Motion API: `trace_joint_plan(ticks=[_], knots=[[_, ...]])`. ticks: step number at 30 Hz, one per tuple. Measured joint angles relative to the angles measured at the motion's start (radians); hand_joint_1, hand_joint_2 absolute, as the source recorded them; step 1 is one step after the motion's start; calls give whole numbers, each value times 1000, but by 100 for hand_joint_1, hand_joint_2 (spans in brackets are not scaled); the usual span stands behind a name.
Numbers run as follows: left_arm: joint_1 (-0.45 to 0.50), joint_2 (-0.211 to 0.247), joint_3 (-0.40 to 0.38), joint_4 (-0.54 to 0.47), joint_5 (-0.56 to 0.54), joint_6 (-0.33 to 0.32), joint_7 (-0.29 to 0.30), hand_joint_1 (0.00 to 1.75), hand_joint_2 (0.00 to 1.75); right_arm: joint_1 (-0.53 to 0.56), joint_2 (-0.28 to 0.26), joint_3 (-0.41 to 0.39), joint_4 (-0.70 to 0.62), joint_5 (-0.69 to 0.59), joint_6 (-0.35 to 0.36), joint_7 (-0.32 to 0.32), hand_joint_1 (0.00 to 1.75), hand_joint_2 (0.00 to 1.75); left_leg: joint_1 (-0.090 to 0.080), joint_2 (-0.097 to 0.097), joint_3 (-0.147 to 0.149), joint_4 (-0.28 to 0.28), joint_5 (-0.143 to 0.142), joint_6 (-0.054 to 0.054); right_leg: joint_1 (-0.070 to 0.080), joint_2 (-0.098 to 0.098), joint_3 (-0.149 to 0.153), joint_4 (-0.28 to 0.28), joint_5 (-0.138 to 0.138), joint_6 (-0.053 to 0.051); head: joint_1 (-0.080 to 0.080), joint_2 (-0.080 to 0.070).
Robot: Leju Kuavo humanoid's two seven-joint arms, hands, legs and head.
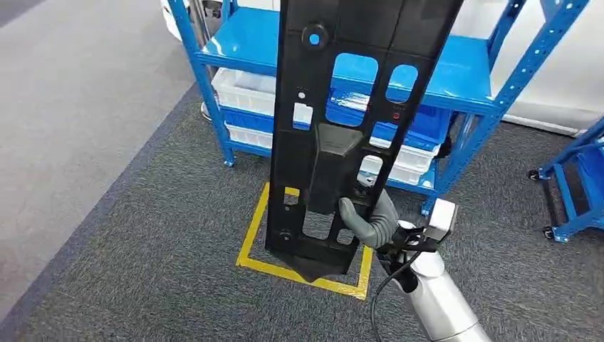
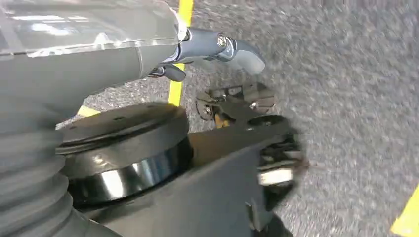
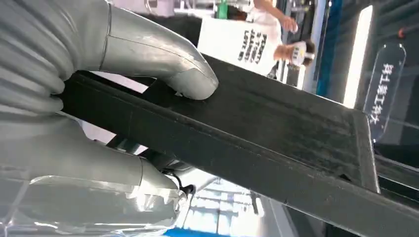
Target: Take the parts from the cabinet and place them on the table.
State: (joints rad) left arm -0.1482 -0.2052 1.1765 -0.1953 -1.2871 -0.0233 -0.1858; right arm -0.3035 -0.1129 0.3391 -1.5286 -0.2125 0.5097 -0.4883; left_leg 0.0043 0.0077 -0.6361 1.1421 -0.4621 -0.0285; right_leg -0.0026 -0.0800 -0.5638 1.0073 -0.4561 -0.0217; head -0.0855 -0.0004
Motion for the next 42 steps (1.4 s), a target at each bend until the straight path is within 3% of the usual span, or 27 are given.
trace_joint_plan(ticks=[1,2,3,6,7,8,9,11,12,14,16,17,18,21,22,23,24,26,28,29,31,32,33,37,39,40,42], knots=[[-1,0,0,0,0,1,0,0,175,-1,0,0,0,0,0,0,175,175,-3,36,54,-91,30,7,2,-10,3,0,-1,2,0,0],[-4,0,0,0,0,2,0,0,175,-2,0,0,0,0,0,-1,175,175,-16,70,72,-134,16,18,9,-20,2,2,-3,7,0,0],[-6,0,0,0,0,2,0,0,175,-4,0,0,0,0,0,-2,175,175,-17,55,69,-135,24,31,9,-26,0,2,-1,13,0,0],[0,0,0,0,0,2,0,0,175,-7,2,2,0,0,0,-3,175,175,-15,24,61,-144,32,48,9,-56,5,-1,0,26,0,0],[3,-1,0,0,0,2,0,0,175,-9,1,1,0,0,0,-3,175,175,-6,16,67,-151,40,52,3,-20,0,9,-11,36,0,0],[1,0,0,0,0,3,0,0,175,-10,1,1,0,0,0,-3,175,175,-6,6,65,-153,45,59,0,37,-15,44,-40,38,0,0],[-2,0,0,0,1,3,0,0,175,-9,1,0,0,0,0,-5,175,175,-6,-2,61,-153,47,62,-3,66,-50,123,-86,41,0,0],[-4,-1,0,0,1,3,0,0,175,-4,1,0,3,0,0,-5,175,175,-7,-25,56,-151,50,64,-4,76,-128,287,-152,46,0,0],[-2,-1,0,0,1,3,0,0,175,-2,1,0,7,0,0,-5,175,175,-7,-39,53,-149,51,63,-5,76,-151,330,-154,47,0,0],[0,-1,0,0,1,3,0,0,175,-2,0,0,9,0,0,-5,175,175,-6,-67,52,-143,52,61,-10,78,-120,259,-91,48,0,0],[-1,-3,0,0,1,3,0,0,175,-6,-1,-1,9,0,0,-5,175,175,-3,-94,51,-132,48,54,-16,105,-30,74,2,47,0,0],[-2,-3,0,0,1,3,-1,0,175,-7,-2,-1,9,0,0,-5,175,175,-2,-104,46,-128,46,48,-21,157,-6,28,-10,44,0,0],[-4,-3,0,0,1,3,-1,0,175,-7,-3,-2,9,1,0,-6,175,175,-4,-115,36,-118,46,41,-19,162,-8,15,-7,45,0,0],[2,-4,0,0,1,3,-2,0,175,-6,-4,-1,8,2,-1,-7,175,175,3,-144,25,-131,59,20,-11,131,-12,18,-3,31,0,0],[3,-3,0,0,1,3,-1,0,175,-7,-4,-1,8,2,-2,-8,175,175,-1,-140,20,-126,56,15,-22,115,-10,6,4,22,0,0],[3,-3,0,0,0,3,-1,0,175,-8,-3,-1,8,2,-3,-8,175,175,-6,-81,12,-104,37,14,-20,104,-8,1,6,14,0,0],[1,-3,0,0,0,3,-1,0,175,-7,-4,-1,5,2,-3,-9,175,175,-5,-45,-15,-45,-2,11,-19,91,-9,0,7,11,0,0],[-1,-3,0,0,0,2,-1,0,175,-3,-5,-2,5,3,-7,-9,175,175,1,-23,-89,121,-82,6,-14,62,-10,0,6,9,0,0],[2,-3,0,0,0,2,-1,0,175,4,-5,-2,5,3,-7,-9,175,175,5,-19,-121,196,-93,1,-13,34,-11,0,6,9,0,0],[3,-3,0,0,0,1,0,0,175,7,-5,-2,5,7,-10,-9,175,175,7,-15,-96,151,-62,0,-13,19,-10,1,4,11,0,0],[2,-3,0,0,0,2,0,0,175,10,-5,-3,1,11,-13,-9,175,175,8,13,3,-30,21,2,-13,-3,-7,3,0,16,0,0],[1,-3,0,0,0,2,0,0,175,10,-6,-5,-2,13,-13,-9,175,175,5,63,44,-111,35,6,-10,-11,-4,5,-3,21,0,0],[-1,-3,-1,0,-1,1,0,0,175,11,-6,-7,-5,16,-13,-9,175,175,-9,82,50,-122,25,19,-3,-20,-5,7,-5,27,0,0],[2,-3,0,0,0,1,-1,0,175,14,-10,-10,-11,32,-19,-4,175,175,-5,28,45,-132,37,47,-6,-51,3,3,-7,51,0,0],[0,-3,0,0,0,2,-2,0,175,19,-19,-14,-15,40,-21,-4,175,175,0,8,45,-137,44,59,-14,44,-23,67,-56,58,0,0],[-2,-3,-1,0,0,1,-2,0,175,25,-21,-16,-18,42,-22,-4,175,175,0,-3,44,-137,46,62,-13,64,-58,143,-98,59,0,0],[-2,-4,0,0,0,0,-2,0,175,42,-33,-21,-17,51,-25,-3,175,175,-2,-33,40,-137,48,66,-11,76,-142,312,-159,61,0,0]])
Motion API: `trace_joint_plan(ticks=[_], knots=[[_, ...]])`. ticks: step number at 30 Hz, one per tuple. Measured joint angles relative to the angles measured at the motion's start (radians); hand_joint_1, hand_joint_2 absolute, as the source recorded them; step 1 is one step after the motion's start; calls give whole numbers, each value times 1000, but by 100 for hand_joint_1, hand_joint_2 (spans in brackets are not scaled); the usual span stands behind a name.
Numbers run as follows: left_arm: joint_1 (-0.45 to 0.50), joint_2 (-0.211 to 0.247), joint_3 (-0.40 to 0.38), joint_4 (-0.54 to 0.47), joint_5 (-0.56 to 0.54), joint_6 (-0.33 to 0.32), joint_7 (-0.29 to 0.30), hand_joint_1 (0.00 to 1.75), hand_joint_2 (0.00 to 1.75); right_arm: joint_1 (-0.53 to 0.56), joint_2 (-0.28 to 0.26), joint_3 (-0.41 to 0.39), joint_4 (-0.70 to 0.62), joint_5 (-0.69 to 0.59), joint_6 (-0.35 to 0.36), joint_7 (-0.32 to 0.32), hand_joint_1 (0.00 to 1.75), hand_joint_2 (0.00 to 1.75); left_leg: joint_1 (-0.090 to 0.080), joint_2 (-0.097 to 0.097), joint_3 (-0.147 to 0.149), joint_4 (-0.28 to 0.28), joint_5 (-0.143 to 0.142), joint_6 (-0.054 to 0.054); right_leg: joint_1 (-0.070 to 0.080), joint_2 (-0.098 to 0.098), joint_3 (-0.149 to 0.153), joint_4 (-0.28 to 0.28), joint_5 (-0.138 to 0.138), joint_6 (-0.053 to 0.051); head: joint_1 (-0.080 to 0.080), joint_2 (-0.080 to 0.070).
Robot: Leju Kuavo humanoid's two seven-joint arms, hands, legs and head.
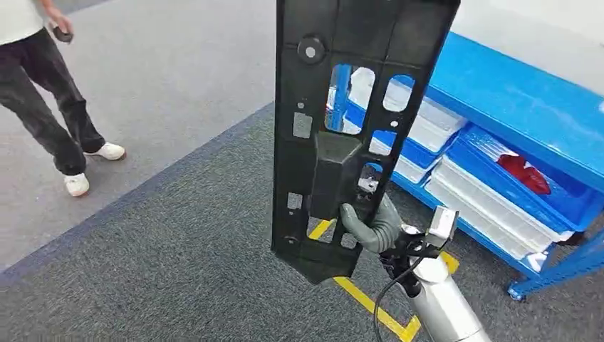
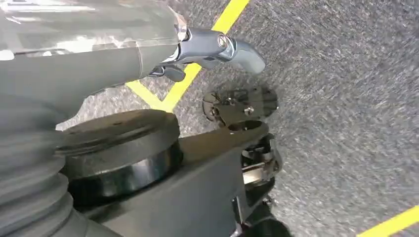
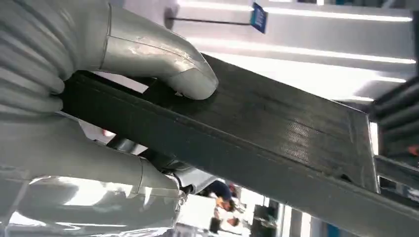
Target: Take the parts from the cabinet and place them on the table.
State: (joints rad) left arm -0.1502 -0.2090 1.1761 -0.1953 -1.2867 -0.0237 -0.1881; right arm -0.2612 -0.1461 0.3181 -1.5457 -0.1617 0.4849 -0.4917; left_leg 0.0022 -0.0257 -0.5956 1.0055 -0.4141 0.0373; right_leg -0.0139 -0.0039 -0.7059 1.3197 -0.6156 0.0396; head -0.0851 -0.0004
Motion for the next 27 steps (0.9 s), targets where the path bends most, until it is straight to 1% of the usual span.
trace_joint_plan(ticks=[1,2,3,4,5,6,7,8,9,10,11,12,13,14,15,16,17,18,19,20,21,22,23,25,26,27], knots=[[3,0,0,0,0,0,0,0,175,7,-5,-2,0,3,0,0,175,175,-1,-16,-1,1,1,0,0,0,-15,23,6,-2,0,0],[6,0,0,0,2,1,0,0,175,12,-8,-4,0,4,0,0,175,175,-1,-30,0,3,1,-1,0,1,-6,-5,35,-5,0,0],[8,0,0,0,6,1,0,0,175,15,-15,-8,0,5,0,0,175,175,-2,-45,0,5,0,-1,1,4,26,-77,82,-10,0,0],[8,0,0,0,9,2,0,0,175,16,-20,-10,-1,6,0,-1,175,175,-3,-59,0,8,0,-1,1,14,69,-171,132,-16,0,0],[8,0,0,0,10,2,0,0,175,17,-25,-15,-1,8,0,-2,175,175,-2,-71,-2,10,-1,-3,2,54,113,-270,175,-24,0,0],[8,-3,0,1,10,2,-1,0,175,19,-32,-19,-1,10,0,-5,175,175,-6,-79,-9,14,0,-9,0,100,123,-296,163,-27,0,0],[8,-2,0,1,10,3,-1,0,175,23,-34,-23,-3,11,0,-8,175,175,-1,-94,-13,15,3,-15,1,83,122,-303,168,-24,0,0],[9,-2,0,1,10,3,-2,0,175,27,-38,-28,-3,14,-1,-8,175,175,3,-101,-16,14,4,-21,6,72,121,-302,167,-25,0,0],[13,-3,0,1,10,3,-2,0,175,29,-42,-32,-3,16,-3,-8,175,175,6,-113,-17,10,7,-28,8,63,123,-302,167,-28,0,0],[15,-2,0,1,10,3,-2,0,175,28,-44,-34,-3,16,-4,-10,175,175,0,-126,-19,7,8,-35,0,49,128,-314,171,-34,0,0],[16,0,0,1,10,3,-2,0,175,28,-48,-41,-3,17,-5,-11,175,175,-2,-101,-20,20,-1,-37,-3,30,136,-326,176,-38,0,0],[16,0,0,1,10,3,-2,0,175,29,-50,-46,-3,16,-6,-12,175,175,-8,-49,-38,56,-30,-39,-6,21,139,-332,178,-44,-1,0],[13,0,0,1,10,3,-2,0,175,30,-52,-54,-3,15,-6,-14,175,175,-6,-17,-71,124,-68,-44,-5,7,140,-334,178,-45,-1,0],[10,0,0,1,10,3,-2,0,175,30,-55,-63,-2,14,-6,-15,175,175,-3,3,-111,210,-109,-48,-4,-8,140,-334,177,-46,-1,0],[10,0,0,1,10,4,-2,0,175,30,-58,-69,1,13,-5,-14,175,175,1,11,-146,286,-137,-52,-3,-24,140,-333,176,-47,-1,0],[11,0,0,1,11,5,-2,0,175,29,-59,-76,7,7,-3,-14,175,175,5,14,-164,324,-141,-56,-3,-39,140,-332,175,-46,-1,0],[12,0,1,1,14,5,-3,0,175,25,-59,-81,13,0,-1,-13,175,175,8,16,-155,308,-122,-60,-4,-51,141,-331,173,-44,-1,0],[12,1,1,1,16,6,-4,0,175,18,-59,-86,25,-6,4,-11,175,175,11,21,-122,245,-84,-62,-5,-64,142,-329,171,-41,-1,0],[12,1,1,1,17,8,-5,0,175,5,-59,-91,40,-13,8,-10,175,175,12,32,-74,155,-40,-63,-7,-75,143,-325,168,-36,-1,0],[11,1,1,1,17,10,-6,0,175,-10,-59,-96,55,-17,9,-10,175,175,12,62,-20,57,-1,-62,-8,-86,145,-322,163,-31,-1,0],[8,1,1,1,18,11,-7,0,175,-23,-59,-103,71,-21,9,-11,175,175,-1,110,0,12,-18,-56,-2,-93,146,-320,160,-24,-1,0],[7,1,1,1,18,12,-10,0,175,-38,-60,-109,86,-24,9,-11,175,175,1,91,-1,9,-10,-38,2,-103,145,-316,158,-19,0,0],[8,1,1,1,18,14,-10,0,175,-56,-61,-116,110,-28,10,-11,175,175,0,79,-7,11,-10,-33,5,-109,146,-317,159,-13,0,0],[9,1,1,1,18,15,-10,0,175,-89,-58,-117,148,-36,17,-16,175,175,-4,57,-12,11,-8,-20,1,-131,150,-320,160,-1,0,0],[10,1,1,1,18,16,-10,0,175,-107,-58,-119,167,-38,19,-16,175,175,5,46,-5,2,-1,-10,-4,-126,149,-316,151,8,0,0],[8,1,2,1,18,17,-10,0,175,-130,-58,-122,194,-40,21,-18,175,175,4,34,-5,0,2,-6,-8,-72,140,-286,128,10,-1,0]])
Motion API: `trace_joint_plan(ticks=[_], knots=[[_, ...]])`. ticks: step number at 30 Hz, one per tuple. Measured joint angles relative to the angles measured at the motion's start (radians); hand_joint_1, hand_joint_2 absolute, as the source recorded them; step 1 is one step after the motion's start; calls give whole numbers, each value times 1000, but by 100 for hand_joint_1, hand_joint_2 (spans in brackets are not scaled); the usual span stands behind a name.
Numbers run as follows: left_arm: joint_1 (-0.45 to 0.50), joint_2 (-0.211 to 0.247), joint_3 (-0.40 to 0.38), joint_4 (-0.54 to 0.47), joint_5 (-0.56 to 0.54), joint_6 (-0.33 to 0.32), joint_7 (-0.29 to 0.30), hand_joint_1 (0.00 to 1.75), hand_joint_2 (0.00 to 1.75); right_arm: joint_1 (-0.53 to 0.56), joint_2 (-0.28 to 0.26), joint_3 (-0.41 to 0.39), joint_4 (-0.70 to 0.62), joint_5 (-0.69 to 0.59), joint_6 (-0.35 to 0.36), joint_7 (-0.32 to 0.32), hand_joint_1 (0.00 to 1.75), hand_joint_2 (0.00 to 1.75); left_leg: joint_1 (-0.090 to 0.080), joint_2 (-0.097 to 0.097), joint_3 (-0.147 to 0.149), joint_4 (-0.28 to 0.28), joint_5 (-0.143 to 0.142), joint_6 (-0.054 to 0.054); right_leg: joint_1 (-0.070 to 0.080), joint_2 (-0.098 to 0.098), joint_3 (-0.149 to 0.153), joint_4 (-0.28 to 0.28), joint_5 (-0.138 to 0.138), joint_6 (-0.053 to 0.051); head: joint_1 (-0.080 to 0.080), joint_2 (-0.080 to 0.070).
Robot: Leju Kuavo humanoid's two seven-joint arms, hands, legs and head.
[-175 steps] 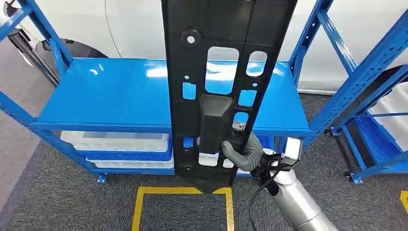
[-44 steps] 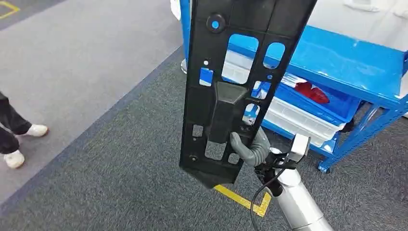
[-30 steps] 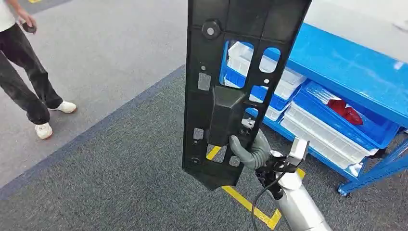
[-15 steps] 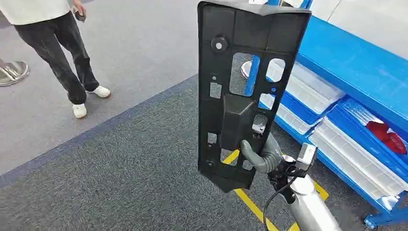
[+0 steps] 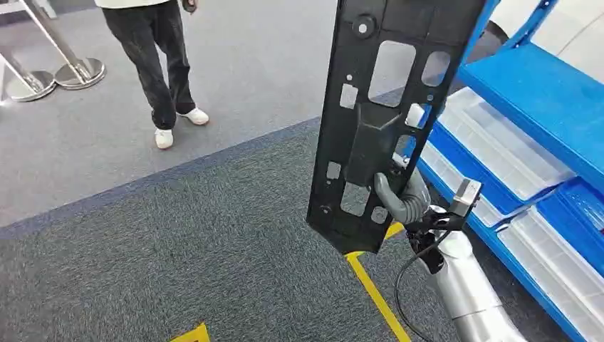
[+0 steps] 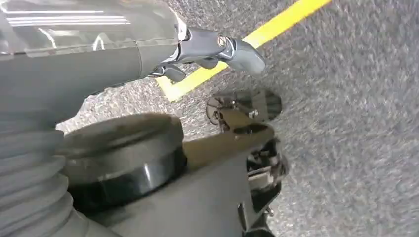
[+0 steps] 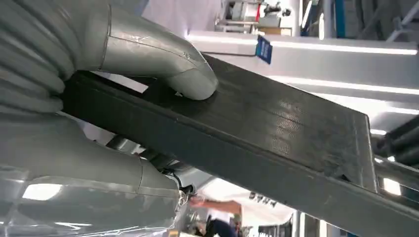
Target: Take the parts from the cabinet and place them on the table.
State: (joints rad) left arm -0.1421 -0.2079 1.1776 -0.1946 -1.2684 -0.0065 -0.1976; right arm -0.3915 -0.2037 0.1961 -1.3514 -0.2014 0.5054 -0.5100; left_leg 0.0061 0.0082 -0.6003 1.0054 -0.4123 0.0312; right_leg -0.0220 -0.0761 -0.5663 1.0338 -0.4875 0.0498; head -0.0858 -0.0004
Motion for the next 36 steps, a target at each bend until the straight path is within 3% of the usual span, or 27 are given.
trace_joint_plan(ticks=[1,3,4,5,7,8,9,10,13,14,15,16,17,18,19,20,21,23,24,25,26,29,31,32,34,35,36], knots=[[-3,0,0,0,0,0,0,0,175,-22,0,-2,25,-2,1,-4,175,175,0,-9,-2,0,3,5,-1,38,-32,67,-40,0,1,0],[-5,-1,0,0,0,0,1,0,175,-62,1,-2,84,-2,1,-5,175,175,-3,-34,-5,1,5,7,1,68,-118,240,-109,0,1,0],[-4,-1,0,0,0,0,2,0,175,-77,4,-2,109,-2,0,-5,175,175,-4,-48,-5,2,5,8,1,69,-148,294,-117,-1,1,0],[-3,-1,0,0,0,0,5,0,175,-93,6,-2,132,-2,0,-5,175,175,-6,-65,-5,3,6,8,1,70,-156,296,-98,-5,1,0],[-3,-1,0,0,0,0,7,0,175,-129,15,2,169,-1,0,-5,175,175,-7,-94,-4,7,5,8,2,80,-106,166,-6,-15,1,0],[-5,-1,0,0,0,0,8,0,175,-150,21,4,189,-1,-1,-5,175,175,-8,-109,-4,11,5,7,3,103,-65,68,48,-23,1,0],[-5,-3,0,0,0,0,7,0,175,-167,24,6,204,-1,-2,-5,175,175,-3,-119,-8,11,4,5,2,153,-42,4,62,-30,1,0],[-8,-4,0,0,0,0,8,0,175,-178,28,8,219,-1,-3,-5,175,175,-8,-131,-16,15,6,-1,0,171,-36,-10,57,-32,0,0],[-3,-4,0,0,-1,0,9,0,175,-206,46,11,256,1,-10,-2,175,175,7,-170,-29,7,15,-25,9,137,-33,-20,52,-33,0,0],[-2,-2,0,0,-1,0,10,0,175,-217,59,12,267,0,-13,-2,175,175,-1,-168,-32,10,12,-29,-9,119,-25,-37,60,-40,1,0],[-2,-2,0,0,-1,0,9,0,175,-226,64,13,277,0,-14,-2,175,175,-9,-102,-37,28,-1,-33,-4,109,-19,-45,61,-43,1,0],[-4,-2,-1,0,-2,-1,8,0,175,-230,65,13,287,-3,-15,-6,175,175,-6,-55,-62,81,-35,-37,-2,93,-14,-46,60,-49,0,0],[-8,-2,-1,0,-3,-1,8,0,175,-231,66,13,295,-6,-15,-9,175,175,-2,-31,-98,157,-72,-41,0,77,-12,-46,58,-51,0,0],[-9,-2,-2,0,-4,-1,8,0,175,-232,66,13,303,-7,-19,-10,175,175,1,-22,-138,239,-106,-44,2,62,-11,-45,55,-52,0,0],[-9,-2,-2,0,-9,-2,9,0,175,-231,66,13,315,-10,-22,-10,175,175,4,-19,-174,309,-127,-49,3,45,-11,-44,53,-53,0,0],[-7,-2,-2,0,-9,-2,9,0,175,-230,68,13,323,-12,-21,-12,175,175,5,-17,-183,324,-120,-51,2,32,-11,-43,51,-52,0,0],[-6,-2,-2,0,-9,-2,9,0,175,-230,70,13,327,-12,-21,-13,175,175,6,-15,-166,288,-92,-52,2,19,-10,-40,48,-50,0,0],[-7,-1,-3,0,-10,-2,9,0,175,-231,71,13,332,-15,-24,-16,175,175,6,4,-72,113,-5,-49,2,-6,-2,-37,39,-45,0,0],[-7,-1,-4,0,-11,-2,9,0,175,-232,71,12,335,-15,-27,-18,175,175,2,45,-27,22,14,-43,4,-19,4,-35,34,-40,0,0],[-10,-1,-5,0,-12,-2,9,0,175,-233,71,11,337,-15,-32,-19,175,175,-13,59,-16,10,1,-35,13,-28,3,-33,31,-34,0,0],[-10,-1,-6,0,-12,-2,10,0,175,-235,71,10,339,-16,-37,-19,175,175,-9,46,-21,13,4,-24,14,-35,3,-33,31,-31,0,0],[-5,0,-8,0,-12,-3,10,0,175,-237,87,9,339,-15,-43,-12,175,175,-6,14,-22,4,7,-7,14,-60,11,-36,26,-15,0,0],[-7,0,-10,0,-12,-3,9,0,175,-237,90,5,339,-16,-49,-8,175,175,-1,-3,-17,-3,13,4,5,39,-15,25,-20,-8,0,0],[-11,0,-10,0,-11,-3,9,0,175,-236,90,3,339,-15,-49,-7,175,175,0,-13,-18,-3,14,6,3,61,-49,97,-57,-7,0,0],[-11,-1,-10,0,-9,-3,9,0,175,-233,91,-1,343,-13,-50,3,175,175,-3,-42,-19,-2,14,7,4,72,-137,269,-120,-5,0,0],[-9,-1,-10,0,-9,-3,10,0,175,-231,91,-2,345,-12,-50,4,175,175,-3,-56,-19,0,14,7,4,72,-159,302,-116,-5,0,0],[-7,0,-10,0,-9,-2,10,0,175,-230,91,-2,346,-10,-50,7,175,175,-3,-71,-18,1,14,7,4,72,-155,280,-85,-7,0,0]])
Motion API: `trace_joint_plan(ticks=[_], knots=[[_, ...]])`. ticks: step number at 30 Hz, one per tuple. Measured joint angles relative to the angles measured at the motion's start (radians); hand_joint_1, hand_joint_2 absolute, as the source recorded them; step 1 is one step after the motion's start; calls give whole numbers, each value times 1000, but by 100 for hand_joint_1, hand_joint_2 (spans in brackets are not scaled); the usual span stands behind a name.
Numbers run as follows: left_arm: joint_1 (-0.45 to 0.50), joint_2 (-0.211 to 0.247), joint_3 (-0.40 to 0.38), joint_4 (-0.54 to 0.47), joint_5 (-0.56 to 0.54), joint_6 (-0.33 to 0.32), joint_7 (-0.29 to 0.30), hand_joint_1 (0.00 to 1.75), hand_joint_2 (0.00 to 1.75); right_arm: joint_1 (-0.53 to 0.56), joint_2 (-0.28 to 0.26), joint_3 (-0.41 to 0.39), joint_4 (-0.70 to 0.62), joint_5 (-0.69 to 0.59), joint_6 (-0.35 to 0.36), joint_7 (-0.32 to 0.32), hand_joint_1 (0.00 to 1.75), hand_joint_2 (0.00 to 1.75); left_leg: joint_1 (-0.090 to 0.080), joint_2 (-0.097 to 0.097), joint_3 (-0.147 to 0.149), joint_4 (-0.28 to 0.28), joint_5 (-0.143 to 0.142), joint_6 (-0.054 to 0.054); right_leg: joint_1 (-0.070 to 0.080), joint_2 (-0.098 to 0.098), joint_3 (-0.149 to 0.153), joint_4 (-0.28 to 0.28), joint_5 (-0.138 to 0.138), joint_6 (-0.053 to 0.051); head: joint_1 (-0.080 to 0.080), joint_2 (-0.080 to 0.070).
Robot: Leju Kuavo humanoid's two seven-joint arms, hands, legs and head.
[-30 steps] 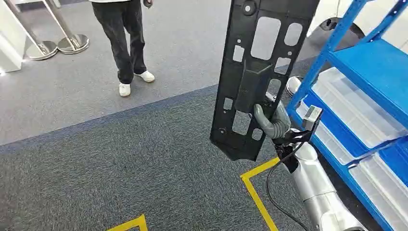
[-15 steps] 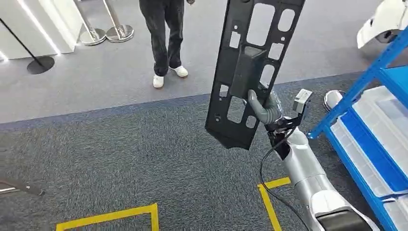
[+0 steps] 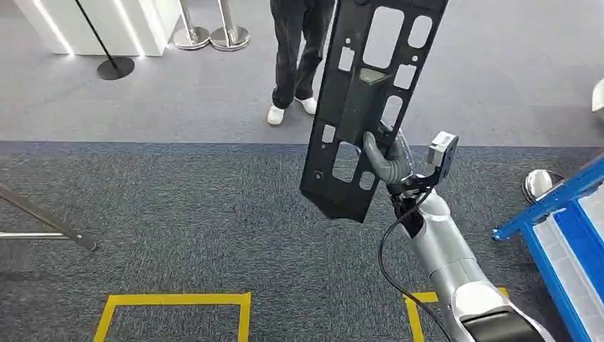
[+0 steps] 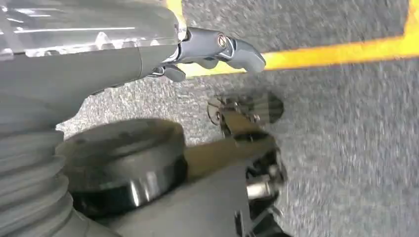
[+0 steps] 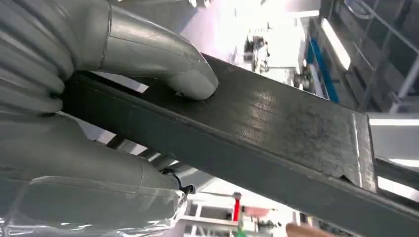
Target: Take the parts from the cabinet and place them on the table.
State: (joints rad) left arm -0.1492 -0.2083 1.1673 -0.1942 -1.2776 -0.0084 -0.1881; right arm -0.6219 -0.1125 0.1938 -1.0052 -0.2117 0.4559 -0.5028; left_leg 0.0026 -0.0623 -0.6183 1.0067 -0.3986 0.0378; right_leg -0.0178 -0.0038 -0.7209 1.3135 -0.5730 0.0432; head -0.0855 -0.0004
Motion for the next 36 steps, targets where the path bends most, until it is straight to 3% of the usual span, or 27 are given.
trace_joint_plan(ticks=[2,3,4,6,8,9,10,11,13,14,15,16,17,18,19,23,24,25,26,28,29,30,31,33,34,35,36], knots=[[0,0,0,0,0,0,0,0,175,-4,3,-2,0,1,0,3,175,175,0,-30,1,6,-1,-2,-2,11,68,-162,99,-6,0,0],[0,-1,-1,0,0,0,0,0,175,-7,5,-4,0,1,0,5,175,175,0,-42,0,10,-3,-5,-5,48,110,-258,144,-10,0,0],[-1,-2,-1,0,0,1,1,0,175,-8,6,-6,0,2,0,5,175,175,-4,-52,-6,14,-4,-11,-7,91,126,-287,126,-13,0,0],[2,-1,-2,0,0,2,2,0,175,-6,7,-9,0,3,1,7,175,175,4,-74,-15,14,-1,-22,-1,70,124,-296,128,-13,0,0],[9,-2,-2,0,0,2,2,0,175,-7,16,-9,0,2,2,7,175,175,8,-97,-18,7,5,-37,1,49,127,-300,131,-24,0,0],[11,-1,-2,0,0,3,2,0,175,-7,20,-9,-1,2,3,7,175,175,5,-64,-21,16,-3,-40,-9,32,135,-311,137,-33,0,0],[10,-1,-2,0,0,3,2,0,175,-6,21,-11,-1,2,6,7,175,175,-2,1,-35,51,-28,-45,-7,22,139,-316,136,-42,-1,0],[7,-1,-2,0,2,3,2,0,175,-6,22,-13,-1,2,11,6,175,175,0,35,-68,121,-68,-51,-4,9,141,-316,135,-44,0,0],[4,-1,-2,0,4,5,2,0,175,-5,22,-16,0,2,13,6,175,175,6,52,-146,285,-137,-57,-1,-20,142,-315,132,-47,0,0],[5,-1,-2,0,5,5,2,0,175,-4,24,-16,0,2,13,6,175,175,7,53,-169,330,-145,-59,0,-32,142,-315,131,-47,0,0],[6,0,-2,0,6,5,2,0,175,-4,26,-16,0,4,13,6,175,175,9,54,-166,322,-130,-60,0,-44,143,-315,130,-46,0,0],[6,0,-2,0,6,6,2,0,175,-4,29,-16,0,6,13,6,175,175,9,57,-136,266,-94,-59,1,-57,145,-314,128,-44,0,0],[5,0,-2,0,6,6,2,0,175,-5,30,-17,0,9,13,6,175,175,8,65,-81,164,-46,-55,1,-71,150,-314,125,-42,0,0],[4,0,-2,0,6,7,2,0,175,-5,32,-18,0,10,13,6,175,175,6,88,-26,66,-8,-50,2,-82,156,-314,121,-39,0,0],[3,1,-2,0,6,7,3,0,175,-6,32,-20,0,11,13,6,175,175,-5,142,3,9,-20,-40,6,-93,160,-314,117,-34,0,0],[5,2,-3,0,2,7,6,0,175,-8,39,-23,0,14,13,6,175,175,-11,92,-5,7,-12,-19,14,-133,165,-316,113,-15,0,0],[5,2,-3,0,1,7,9,0,175,-8,40,-23,-3,14,13,6,175,175,-1,82,3,-3,-5,-10,11,-127,164,-313,104,-6,0,0],[5,1,-4,0,0,7,10,0,175,-8,39,-26,-4,14,13,6,175,175,0,70,3,-6,-3,-7,5,-69,157,-286,81,-2,0,0],[3,1,-5,0,0,7,13,0,175,-6,39,-30,-7,14,14,6,175,175,0,62,2,-6,-2,-3,3,-28,127,-220,42,-2,0,0],[0,0,-6,0,0,6,15,0,175,3,37,-34,-8,14,14,8,175,175,-1,38,0,-6,-2,0,4,-2,42,-47,-32,1,0,0],[1,0,-7,0,0,6,16,0,175,10,37,-34,-8,14,14,9,175,175,-2,24,0,-4,-1,1,5,0,10,11,-44,1,0,0],[4,0,-7,0,0,6,17,0,175,15,37,-37,-8,14,14,9,175,175,-2,10,0,-3,-1,1,4,1,0,20,-31,0,0,0],[5,0,-7,0,0,6,17,0,175,18,37,-37,-9,14,14,9,175,175,-1,-5,0,-1,-2,0,4,1,17,-26,9,-2,0,0],[3,0,-8,0,0,6,17,0,175,15,37,-39,-12,15,14,9,175,175,-1,-33,0,7,-4,-4,1,24,98,-211,114,-8,0,0],[3,0,-8,0,-1,5,17,0,175,14,36,-41,-16,15,14,9,175,175,1,-44,-4,11,-6,-7,-4,78,124,-280,130,-12,0,0],[0,0,-9,0,-1,5,18,0,175,14,36,-42,-17,15,14,9,175,175,-4,-54,-13,19,-4,-14,-8,110,131,-297,121,-13,0,0],[-1,0,-9,0,-2,5,18,0,175,15,32,-47,-19,15,14,10,175,175,1,-64,-20,16,-1,-19,-4,95,128,-294,122,-13,0,0]])
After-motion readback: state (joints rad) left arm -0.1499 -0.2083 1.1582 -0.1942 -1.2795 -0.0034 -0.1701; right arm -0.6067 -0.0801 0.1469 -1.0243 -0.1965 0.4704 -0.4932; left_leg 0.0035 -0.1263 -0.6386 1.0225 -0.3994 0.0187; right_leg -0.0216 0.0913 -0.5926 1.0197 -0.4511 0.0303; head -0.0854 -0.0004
